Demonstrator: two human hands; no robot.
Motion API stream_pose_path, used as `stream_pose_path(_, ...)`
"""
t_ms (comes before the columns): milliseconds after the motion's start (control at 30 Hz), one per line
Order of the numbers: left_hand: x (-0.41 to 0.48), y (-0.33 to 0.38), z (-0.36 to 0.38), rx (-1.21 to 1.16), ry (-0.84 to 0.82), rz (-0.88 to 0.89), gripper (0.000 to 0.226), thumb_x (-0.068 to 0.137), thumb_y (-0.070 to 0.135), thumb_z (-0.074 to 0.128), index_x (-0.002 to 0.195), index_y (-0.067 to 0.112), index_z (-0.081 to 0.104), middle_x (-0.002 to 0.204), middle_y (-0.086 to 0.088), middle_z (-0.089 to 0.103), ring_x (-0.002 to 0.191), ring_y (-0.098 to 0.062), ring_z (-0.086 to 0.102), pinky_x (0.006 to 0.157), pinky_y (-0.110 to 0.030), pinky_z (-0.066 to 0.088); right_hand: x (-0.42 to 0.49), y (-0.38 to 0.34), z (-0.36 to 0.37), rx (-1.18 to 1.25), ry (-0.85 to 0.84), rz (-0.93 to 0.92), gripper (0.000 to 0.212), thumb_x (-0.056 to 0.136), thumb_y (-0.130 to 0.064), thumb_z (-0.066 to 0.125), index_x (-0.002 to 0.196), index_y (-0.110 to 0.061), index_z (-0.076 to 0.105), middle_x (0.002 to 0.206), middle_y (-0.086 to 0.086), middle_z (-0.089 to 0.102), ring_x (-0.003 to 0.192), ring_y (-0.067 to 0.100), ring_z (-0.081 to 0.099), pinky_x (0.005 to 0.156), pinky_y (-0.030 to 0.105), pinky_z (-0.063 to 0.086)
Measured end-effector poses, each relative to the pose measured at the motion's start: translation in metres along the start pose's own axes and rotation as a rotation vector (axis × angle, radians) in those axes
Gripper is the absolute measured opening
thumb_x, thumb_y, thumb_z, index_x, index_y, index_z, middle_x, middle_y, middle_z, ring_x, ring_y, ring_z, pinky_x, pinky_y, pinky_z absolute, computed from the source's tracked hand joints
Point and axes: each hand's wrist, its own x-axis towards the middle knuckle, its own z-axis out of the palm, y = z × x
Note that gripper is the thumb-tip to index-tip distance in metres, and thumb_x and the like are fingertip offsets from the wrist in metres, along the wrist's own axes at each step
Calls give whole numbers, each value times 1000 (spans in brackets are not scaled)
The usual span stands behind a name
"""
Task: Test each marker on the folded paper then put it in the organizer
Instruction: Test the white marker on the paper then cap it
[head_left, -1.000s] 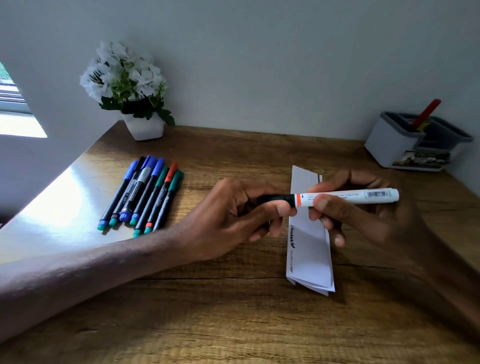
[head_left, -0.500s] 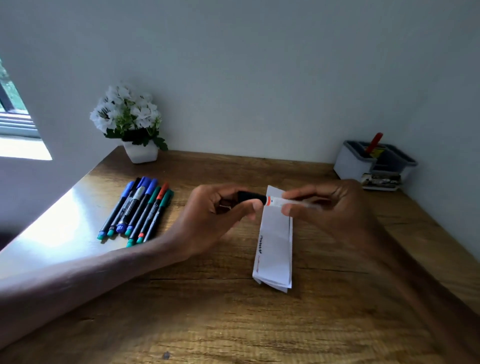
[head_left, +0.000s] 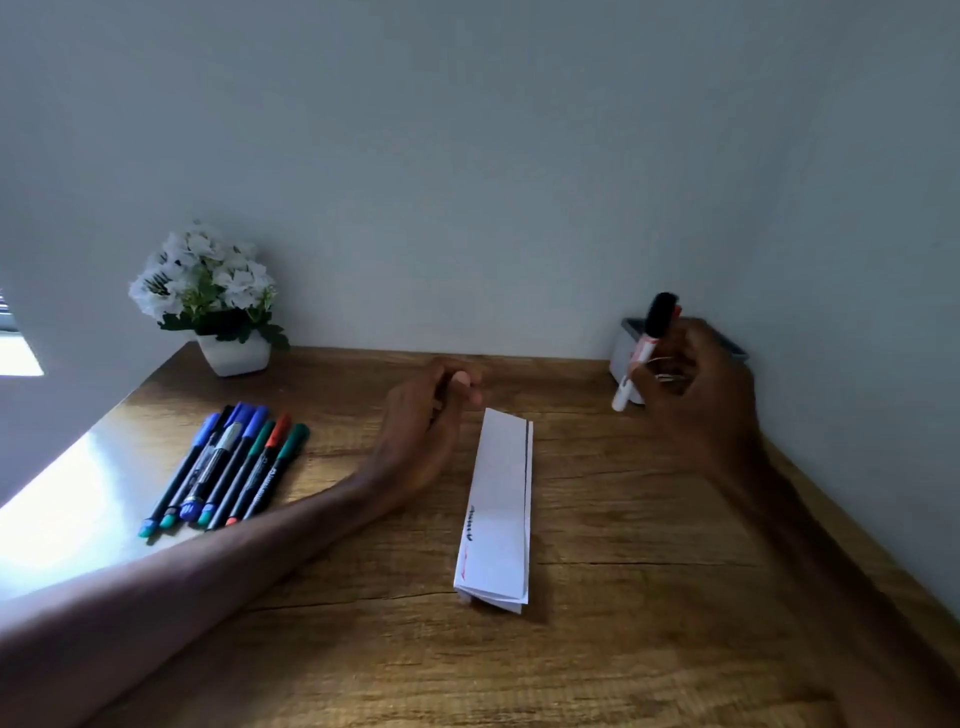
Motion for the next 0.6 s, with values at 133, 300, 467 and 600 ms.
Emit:
stream_pose_path(133,0,2,2,61,-19,66,17,108,25,50,105,20,66,91,12,70,87,-6,67,69,-21,53,21,2,-12,19,136,11,71,81,-6,80,140,-24,44,105,4,73,86,15,74,79,27,61)
stream_pose_path(300,0,-2,3,102,-65,82,15,107,23,51,107,19,65,94,10,68,87,-9,65,71,-34,55,55,-2,-22,-18,209,-112,76,86,-6,75,146,-30,36,107,8,72,85,14,75,73,31,63)
stream_pose_path(467,0,-4,4,110,-74,79,13,107,22,50,106,20,64,94,9,68,87,-8,65,71,-37,56,81,7,-18,-70,244,-171,49,98,-17,62,142,-24,42,107,10,72,84,21,75,77,38,63)
stream_pose_path(600,0,-4,5,122,-82,67,14,107,24,50,108,20,64,95,9,68,88,-7,65,72,-36,56,83,17,-10,-136,176,-196,43,98,-12,61,137,-25,47,106,8,71,91,18,72,83,42,61)
